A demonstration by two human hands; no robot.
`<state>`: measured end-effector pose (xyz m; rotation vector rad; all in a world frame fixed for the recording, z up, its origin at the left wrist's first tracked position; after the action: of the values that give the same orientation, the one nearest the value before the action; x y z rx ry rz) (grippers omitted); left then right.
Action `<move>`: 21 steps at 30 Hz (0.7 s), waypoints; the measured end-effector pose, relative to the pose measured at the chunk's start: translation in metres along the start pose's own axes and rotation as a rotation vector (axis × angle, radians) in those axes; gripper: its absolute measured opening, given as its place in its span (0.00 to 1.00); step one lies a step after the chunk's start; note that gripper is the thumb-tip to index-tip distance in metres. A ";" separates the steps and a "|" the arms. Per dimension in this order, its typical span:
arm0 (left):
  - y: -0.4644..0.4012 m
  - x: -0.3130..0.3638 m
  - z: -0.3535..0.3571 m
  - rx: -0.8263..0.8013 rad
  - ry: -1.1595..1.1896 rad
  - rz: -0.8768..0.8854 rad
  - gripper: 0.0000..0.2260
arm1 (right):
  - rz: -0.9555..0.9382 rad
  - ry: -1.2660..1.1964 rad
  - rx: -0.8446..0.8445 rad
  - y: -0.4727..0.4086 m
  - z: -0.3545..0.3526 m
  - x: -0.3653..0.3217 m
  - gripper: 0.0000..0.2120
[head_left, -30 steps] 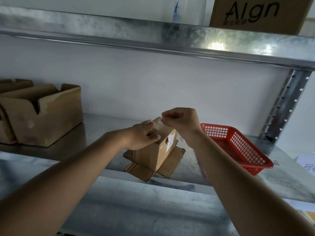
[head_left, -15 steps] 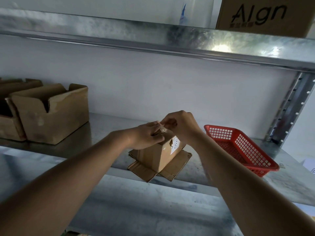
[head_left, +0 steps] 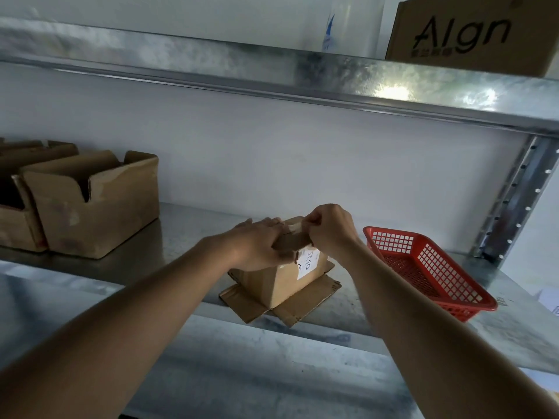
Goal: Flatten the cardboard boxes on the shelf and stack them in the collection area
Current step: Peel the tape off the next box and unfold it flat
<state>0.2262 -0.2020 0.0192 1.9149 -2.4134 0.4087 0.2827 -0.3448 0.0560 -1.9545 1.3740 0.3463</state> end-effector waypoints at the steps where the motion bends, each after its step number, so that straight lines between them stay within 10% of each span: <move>1: 0.000 -0.004 -0.002 -0.012 -0.021 -0.011 0.31 | 0.068 -0.076 0.022 0.000 -0.002 0.007 0.10; 12: 0.004 -0.010 -0.016 0.019 0.079 -0.063 0.16 | 0.291 -0.595 -0.096 0.001 0.011 -0.002 0.10; 21: -0.001 -0.004 -0.010 0.092 -0.028 0.041 0.16 | 0.053 -0.542 -0.020 -0.003 0.006 -0.004 0.05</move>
<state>0.2267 -0.1957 0.0283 1.9216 -2.4974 0.5060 0.2850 -0.3371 0.0558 -1.6692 1.0651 0.8473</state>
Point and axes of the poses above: each hand's wrist, its own y-axis away from the middle knuckle, its own z-axis out of the palm, x = y × z, the point moved 8 cm from there along -y, towards the middle knuckle, and after that the axes turned 5 degrees about x, right-handed, at the moved point
